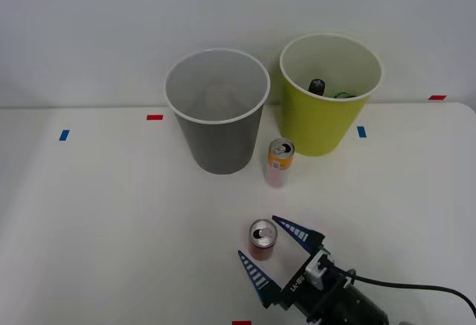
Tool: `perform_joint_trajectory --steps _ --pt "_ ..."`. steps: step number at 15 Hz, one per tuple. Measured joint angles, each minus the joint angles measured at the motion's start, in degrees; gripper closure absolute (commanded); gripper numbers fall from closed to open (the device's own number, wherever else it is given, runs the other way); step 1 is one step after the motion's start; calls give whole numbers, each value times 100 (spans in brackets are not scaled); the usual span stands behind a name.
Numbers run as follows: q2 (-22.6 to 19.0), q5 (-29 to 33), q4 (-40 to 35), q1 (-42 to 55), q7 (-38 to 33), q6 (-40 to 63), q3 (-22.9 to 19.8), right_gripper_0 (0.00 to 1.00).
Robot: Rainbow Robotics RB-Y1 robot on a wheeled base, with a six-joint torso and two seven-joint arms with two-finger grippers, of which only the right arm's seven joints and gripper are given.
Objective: Put cans in the gray bin, plastic bottles in the light green bin
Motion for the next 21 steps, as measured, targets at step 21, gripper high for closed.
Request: perform_joint_trajectory --steps 21 --pt "-215 -1 0 125 -13 -450 9 13"
